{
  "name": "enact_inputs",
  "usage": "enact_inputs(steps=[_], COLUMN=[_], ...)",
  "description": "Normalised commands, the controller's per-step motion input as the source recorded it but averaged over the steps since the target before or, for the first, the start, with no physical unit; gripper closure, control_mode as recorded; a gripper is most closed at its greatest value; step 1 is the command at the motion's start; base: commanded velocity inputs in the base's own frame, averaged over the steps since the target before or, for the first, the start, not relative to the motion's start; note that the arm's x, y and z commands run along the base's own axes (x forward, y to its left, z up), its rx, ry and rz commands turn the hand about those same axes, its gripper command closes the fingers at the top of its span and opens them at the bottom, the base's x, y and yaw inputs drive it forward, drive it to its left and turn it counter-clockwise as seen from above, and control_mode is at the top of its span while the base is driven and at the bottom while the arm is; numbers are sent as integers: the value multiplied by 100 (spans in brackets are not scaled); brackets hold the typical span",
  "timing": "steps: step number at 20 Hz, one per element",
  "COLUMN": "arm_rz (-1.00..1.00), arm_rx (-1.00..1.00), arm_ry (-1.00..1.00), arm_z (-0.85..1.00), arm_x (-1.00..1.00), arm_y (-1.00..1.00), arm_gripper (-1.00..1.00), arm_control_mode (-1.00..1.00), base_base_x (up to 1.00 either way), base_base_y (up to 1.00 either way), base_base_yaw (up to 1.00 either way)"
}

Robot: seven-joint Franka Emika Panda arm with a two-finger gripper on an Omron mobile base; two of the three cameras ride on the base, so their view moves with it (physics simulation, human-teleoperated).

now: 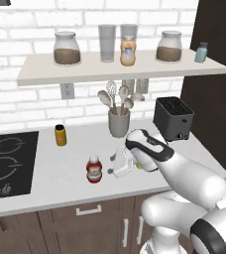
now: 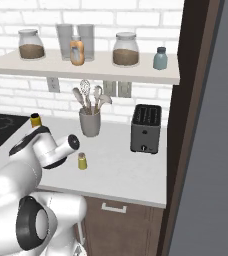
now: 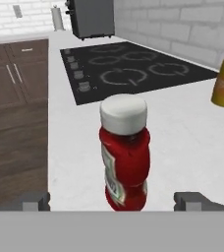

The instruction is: Put the shaker and condiment bottle from the counter next to their counterparts in the cabinet.

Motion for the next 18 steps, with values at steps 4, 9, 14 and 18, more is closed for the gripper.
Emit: enact_inputs(steps=[4,9,14,18], arm_rz=[0,0,0,0], arm_rx=[0,0,0,0], arm_ry=[0,0,0,0], arm_z=[-7,-7,-8,-9], arm_x=[1,0,7,18], arm_y=[0,2,5,4], arm_gripper=[-100,-100,-100,-100], arm_control_mode=[-100,-100,-100,-100], base_base_x=[0,0,0,0], base_base_y=[0,0,0,0], base_base_yaw=[0,0,0,0])
